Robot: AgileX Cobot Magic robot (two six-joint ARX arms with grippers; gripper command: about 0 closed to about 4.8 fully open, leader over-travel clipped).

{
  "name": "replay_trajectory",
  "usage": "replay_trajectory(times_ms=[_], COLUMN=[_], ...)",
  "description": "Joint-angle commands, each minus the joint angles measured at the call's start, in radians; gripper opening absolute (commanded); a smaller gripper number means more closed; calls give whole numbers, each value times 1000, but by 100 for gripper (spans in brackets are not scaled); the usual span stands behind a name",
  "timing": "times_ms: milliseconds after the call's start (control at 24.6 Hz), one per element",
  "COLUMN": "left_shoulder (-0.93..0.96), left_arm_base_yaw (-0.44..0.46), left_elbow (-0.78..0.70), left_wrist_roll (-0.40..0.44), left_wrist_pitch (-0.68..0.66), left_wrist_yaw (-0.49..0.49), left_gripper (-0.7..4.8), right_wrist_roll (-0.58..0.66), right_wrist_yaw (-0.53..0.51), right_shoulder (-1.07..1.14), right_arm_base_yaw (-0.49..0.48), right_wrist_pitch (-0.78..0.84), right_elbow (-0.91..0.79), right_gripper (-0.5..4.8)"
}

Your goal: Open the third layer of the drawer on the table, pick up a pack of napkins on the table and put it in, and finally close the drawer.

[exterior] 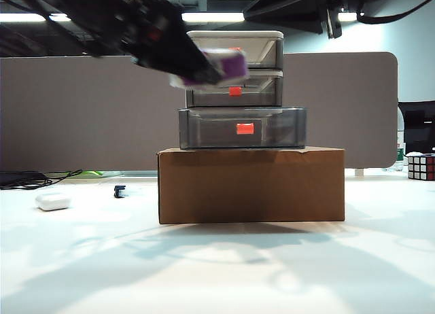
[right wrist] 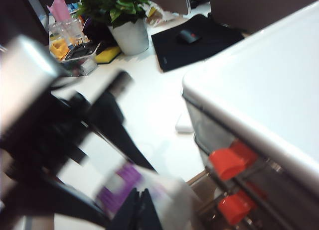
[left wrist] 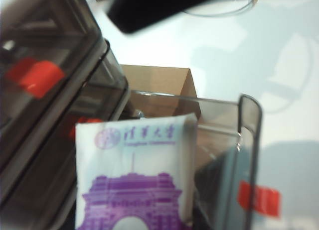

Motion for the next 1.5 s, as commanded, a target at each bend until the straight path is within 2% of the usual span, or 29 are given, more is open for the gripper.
replay_trajectory(times_ms=[41,406,446,690,893,1014,1055,1136,1177,1217,1258,1379,1501], left_shoulder=[72,174,174,173,167,61,15,-63,-108,-162,-192,-192,-144], left_arm_base_yaw=[-38,-58,-58,-59,-59,-59,-60,-60,-60,-60,-60,-60,-71], left_elbow=[68,93,93,93,93,93,93,93,93,93,93,92,92], left_wrist_roll=[2,-1,-1,-5,-11,-52,-62,-96,-130,-192,-230,-233,-247], left_wrist_pitch=[23,35,36,43,39,-86,-131,-199,-241,-305,-374,-455,-475], left_wrist_yaw=[4,4,4,3,-3,-3,-3,1,2,18,86,174,185], left_gripper=[184,187,194,336,341,335,323,264,214,136,77,23,-6], right_wrist_roll=[0,0,0,0,0,0,0,0,0,0,0,0,0], right_wrist_yaw=[-4,-8,-8,-7,-7,-7,-6,0,5,34,61,82,82], right_shoulder=[-16,-32,-33,-35,-35,-35,-35,-34,-34,-34,-28,5,69], right_arm_base_yaw=[0,-20,-20,-20,-20,-20,-20,-20,-20,-18,-18,-18,-18], right_wrist_pitch=[13,11,11,12,11,13,13,12,12,12,13,12,6], right_elbow=[6,6,6,6,6,6,6,13,18,37,62,125,201], right_gripper=[-6,-6,-6,-6,-6,-6,-6,-6,-6,-6,-6,-6,-6])
